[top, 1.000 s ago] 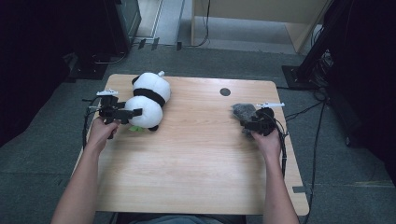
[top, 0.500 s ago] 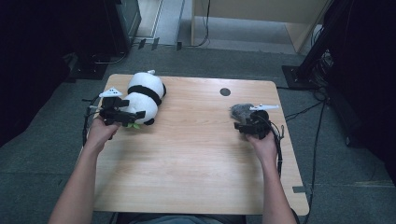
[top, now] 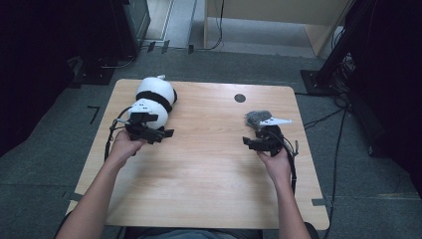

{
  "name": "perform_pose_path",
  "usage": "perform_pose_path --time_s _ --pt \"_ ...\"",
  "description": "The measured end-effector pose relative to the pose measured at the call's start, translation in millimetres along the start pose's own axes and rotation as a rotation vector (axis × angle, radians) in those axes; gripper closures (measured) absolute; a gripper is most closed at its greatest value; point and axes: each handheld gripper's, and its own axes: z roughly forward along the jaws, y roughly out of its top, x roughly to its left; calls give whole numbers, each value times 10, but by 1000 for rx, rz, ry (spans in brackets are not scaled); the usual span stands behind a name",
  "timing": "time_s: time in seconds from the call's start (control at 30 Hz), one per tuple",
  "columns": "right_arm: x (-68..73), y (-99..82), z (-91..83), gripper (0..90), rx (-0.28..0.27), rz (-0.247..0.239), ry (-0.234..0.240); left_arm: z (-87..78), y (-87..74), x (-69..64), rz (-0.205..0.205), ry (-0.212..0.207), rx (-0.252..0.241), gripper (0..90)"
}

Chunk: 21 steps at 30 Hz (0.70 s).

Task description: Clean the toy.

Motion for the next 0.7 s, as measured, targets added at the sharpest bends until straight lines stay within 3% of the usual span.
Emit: perform_pose_path --time_s 0.17,0.47,0.63,0.7 --pt "77 -34 31 376 -17 -9 15 156 -2 -158 33 -28 29 2" --pt "248 -116 147 385 -16 -39 37 405 -73 -324 34 -73 74 2" --pt "331 -157 223 385 -6 -63 42 516 -136 -386 52 -61 112 2" --pt "361 -161 268 384 -6 -68 51 540 -165 -415 57 -56 99 3"
